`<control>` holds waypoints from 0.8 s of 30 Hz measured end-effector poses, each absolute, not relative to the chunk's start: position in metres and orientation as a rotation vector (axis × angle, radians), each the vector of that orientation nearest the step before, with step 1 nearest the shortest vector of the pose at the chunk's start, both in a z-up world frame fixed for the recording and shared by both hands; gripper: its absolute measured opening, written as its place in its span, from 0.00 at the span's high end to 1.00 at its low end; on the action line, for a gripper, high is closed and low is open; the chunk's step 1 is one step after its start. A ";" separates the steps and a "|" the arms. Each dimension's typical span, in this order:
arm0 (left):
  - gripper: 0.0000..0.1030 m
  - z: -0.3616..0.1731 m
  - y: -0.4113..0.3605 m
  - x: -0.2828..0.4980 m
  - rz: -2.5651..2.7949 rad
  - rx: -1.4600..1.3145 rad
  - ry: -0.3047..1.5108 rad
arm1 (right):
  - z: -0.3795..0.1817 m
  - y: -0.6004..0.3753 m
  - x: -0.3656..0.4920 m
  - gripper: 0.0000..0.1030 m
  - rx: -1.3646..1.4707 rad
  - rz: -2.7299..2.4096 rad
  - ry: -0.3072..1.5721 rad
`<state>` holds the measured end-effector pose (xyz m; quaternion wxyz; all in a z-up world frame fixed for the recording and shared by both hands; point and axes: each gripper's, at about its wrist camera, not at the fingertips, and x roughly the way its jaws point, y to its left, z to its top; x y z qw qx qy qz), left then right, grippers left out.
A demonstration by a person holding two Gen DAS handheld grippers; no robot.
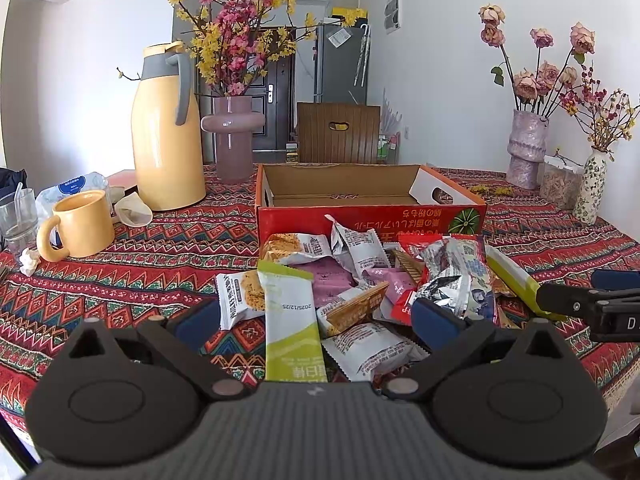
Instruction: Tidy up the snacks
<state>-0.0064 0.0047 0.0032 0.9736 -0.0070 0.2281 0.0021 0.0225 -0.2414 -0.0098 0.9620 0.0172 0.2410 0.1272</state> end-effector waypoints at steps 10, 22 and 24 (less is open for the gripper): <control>0.00 0.003 0.005 -0.007 0.005 -0.013 0.460 | -0.010 -0.242 0.023 0.00 0.035 0.258 0.489; 0.00 0.002 0.005 -0.007 -0.017 -0.025 0.459 | -0.011 -0.242 0.022 0.00 0.037 0.257 0.491; 0.00 0.001 0.006 -0.007 -0.023 -0.029 0.458 | -0.011 -0.242 0.022 0.00 0.038 0.256 0.492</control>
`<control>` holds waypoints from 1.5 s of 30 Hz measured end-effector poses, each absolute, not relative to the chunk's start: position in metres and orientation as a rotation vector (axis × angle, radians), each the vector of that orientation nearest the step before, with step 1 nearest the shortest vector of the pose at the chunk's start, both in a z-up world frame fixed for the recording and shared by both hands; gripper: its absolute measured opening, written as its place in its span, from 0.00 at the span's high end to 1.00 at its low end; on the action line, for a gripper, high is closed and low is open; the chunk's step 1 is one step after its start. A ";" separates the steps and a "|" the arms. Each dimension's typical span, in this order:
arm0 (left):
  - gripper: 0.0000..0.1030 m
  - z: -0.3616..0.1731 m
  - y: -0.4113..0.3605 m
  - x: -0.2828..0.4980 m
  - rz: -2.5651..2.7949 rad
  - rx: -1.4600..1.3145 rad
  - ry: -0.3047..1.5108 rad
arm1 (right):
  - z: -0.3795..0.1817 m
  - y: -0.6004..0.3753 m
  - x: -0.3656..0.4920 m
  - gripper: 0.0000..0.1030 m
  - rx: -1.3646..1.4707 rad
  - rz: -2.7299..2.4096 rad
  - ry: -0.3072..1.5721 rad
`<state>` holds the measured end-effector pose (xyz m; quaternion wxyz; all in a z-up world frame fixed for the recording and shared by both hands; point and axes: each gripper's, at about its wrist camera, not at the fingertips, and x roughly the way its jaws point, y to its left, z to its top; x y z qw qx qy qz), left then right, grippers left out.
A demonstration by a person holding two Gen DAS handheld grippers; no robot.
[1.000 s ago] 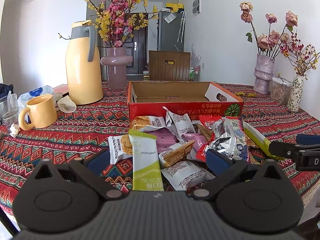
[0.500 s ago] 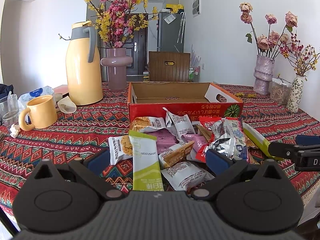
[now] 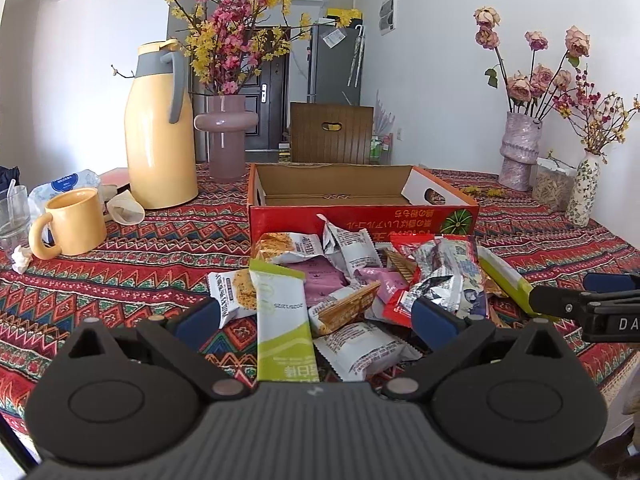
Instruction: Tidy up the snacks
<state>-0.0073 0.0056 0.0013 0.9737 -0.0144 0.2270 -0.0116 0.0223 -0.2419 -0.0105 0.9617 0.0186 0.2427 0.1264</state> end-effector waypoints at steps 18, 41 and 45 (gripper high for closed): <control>0.00 0.000 0.014 -0.001 0.001 -0.054 0.473 | -0.018 -0.269 0.058 0.14 0.056 0.195 0.531; 0.00 -0.010 0.032 0.020 0.049 -0.102 0.554 | -0.053 -0.299 0.138 0.64 0.181 0.246 0.719; 0.00 -0.015 0.035 0.031 0.067 -0.106 0.591 | -0.043 -0.300 0.116 0.65 0.174 0.228 0.630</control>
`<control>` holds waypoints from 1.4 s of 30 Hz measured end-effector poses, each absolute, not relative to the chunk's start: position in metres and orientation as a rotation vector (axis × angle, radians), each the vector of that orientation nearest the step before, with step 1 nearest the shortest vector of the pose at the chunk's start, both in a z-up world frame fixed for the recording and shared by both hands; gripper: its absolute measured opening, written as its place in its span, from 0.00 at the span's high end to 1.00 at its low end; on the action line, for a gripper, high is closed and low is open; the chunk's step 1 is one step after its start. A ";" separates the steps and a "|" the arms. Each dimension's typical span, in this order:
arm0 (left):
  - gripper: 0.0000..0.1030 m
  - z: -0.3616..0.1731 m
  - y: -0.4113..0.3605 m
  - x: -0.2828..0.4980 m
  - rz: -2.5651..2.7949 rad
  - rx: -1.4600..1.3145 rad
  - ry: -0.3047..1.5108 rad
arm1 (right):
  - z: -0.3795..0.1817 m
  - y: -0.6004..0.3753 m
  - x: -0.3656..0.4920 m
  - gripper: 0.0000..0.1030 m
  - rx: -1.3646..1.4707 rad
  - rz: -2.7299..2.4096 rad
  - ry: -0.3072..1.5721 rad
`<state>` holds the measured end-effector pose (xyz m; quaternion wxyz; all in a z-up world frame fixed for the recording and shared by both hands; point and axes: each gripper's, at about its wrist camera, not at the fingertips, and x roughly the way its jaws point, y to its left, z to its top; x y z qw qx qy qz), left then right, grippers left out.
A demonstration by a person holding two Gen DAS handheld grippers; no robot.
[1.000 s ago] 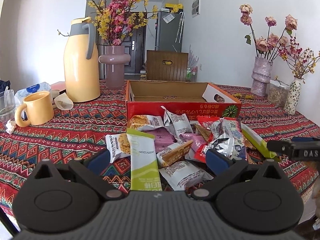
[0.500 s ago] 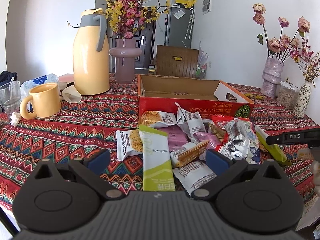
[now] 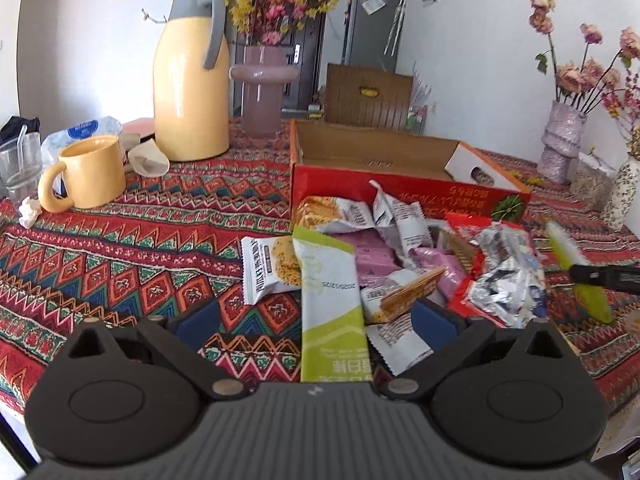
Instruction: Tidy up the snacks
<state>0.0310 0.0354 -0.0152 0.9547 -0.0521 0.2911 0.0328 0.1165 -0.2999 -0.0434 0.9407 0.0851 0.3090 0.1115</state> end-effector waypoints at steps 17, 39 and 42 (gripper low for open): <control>0.04 -0.035 0.034 0.046 0.097 -0.066 0.684 | -0.036 -0.307 0.068 0.64 0.197 0.206 0.522; 0.62 -0.043 0.028 0.056 0.072 -0.028 0.679 | -0.054 -0.303 0.069 0.71 0.187 0.200 0.583; 0.62 -0.040 0.030 0.052 0.076 -0.028 0.666 | -0.054 -0.300 0.068 0.42 0.164 0.189 0.584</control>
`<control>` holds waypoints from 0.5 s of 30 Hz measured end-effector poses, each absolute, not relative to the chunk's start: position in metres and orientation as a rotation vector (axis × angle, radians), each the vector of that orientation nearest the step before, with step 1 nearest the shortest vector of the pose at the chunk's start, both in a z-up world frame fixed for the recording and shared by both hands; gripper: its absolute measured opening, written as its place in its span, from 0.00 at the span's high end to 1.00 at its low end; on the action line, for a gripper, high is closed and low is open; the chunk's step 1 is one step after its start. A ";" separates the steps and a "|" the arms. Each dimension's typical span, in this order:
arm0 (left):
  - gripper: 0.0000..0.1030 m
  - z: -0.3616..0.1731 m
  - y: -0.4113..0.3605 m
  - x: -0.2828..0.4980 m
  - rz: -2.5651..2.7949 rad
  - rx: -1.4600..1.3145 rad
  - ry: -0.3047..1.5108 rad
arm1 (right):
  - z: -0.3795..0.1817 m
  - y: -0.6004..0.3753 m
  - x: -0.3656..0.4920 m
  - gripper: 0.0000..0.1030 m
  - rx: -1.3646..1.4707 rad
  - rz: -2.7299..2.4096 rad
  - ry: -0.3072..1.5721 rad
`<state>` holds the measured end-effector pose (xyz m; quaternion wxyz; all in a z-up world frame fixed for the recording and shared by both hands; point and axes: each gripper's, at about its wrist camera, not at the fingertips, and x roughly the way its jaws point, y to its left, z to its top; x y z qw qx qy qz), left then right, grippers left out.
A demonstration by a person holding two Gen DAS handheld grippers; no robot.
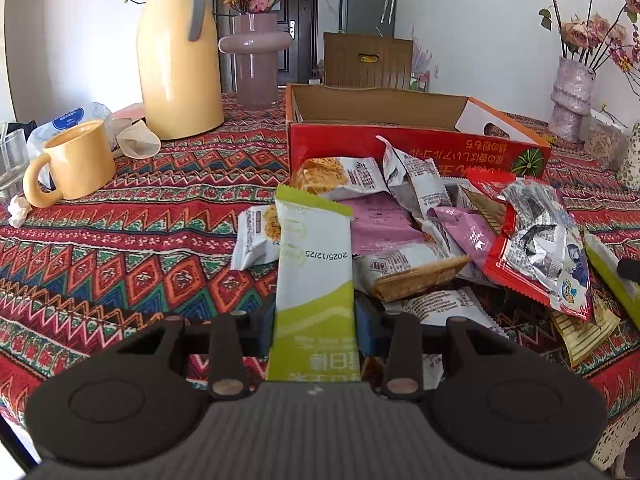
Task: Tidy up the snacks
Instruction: 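Carry the green-white bar into the cardboard box and open both grippers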
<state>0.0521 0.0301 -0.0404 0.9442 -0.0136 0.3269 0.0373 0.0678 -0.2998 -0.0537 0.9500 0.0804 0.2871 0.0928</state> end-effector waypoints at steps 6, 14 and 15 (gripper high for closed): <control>0.62 -0.038 0.033 0.049 0.077 -0.028 0.654 | -0.067 -0.295 0.081 0.51 0.129 0.170 0.655; 0.62 -0.031 0.035 0.039 0.073 -0.036 0.623 | -0.055 -0.298 0.071 0.67 0.147 0.177 0.595; 0.62 -0.029 0.036 0.038 0.074 -0.036 0.617 | -0.052 -0.298 0.070 0.67 0.145 0.176 0.584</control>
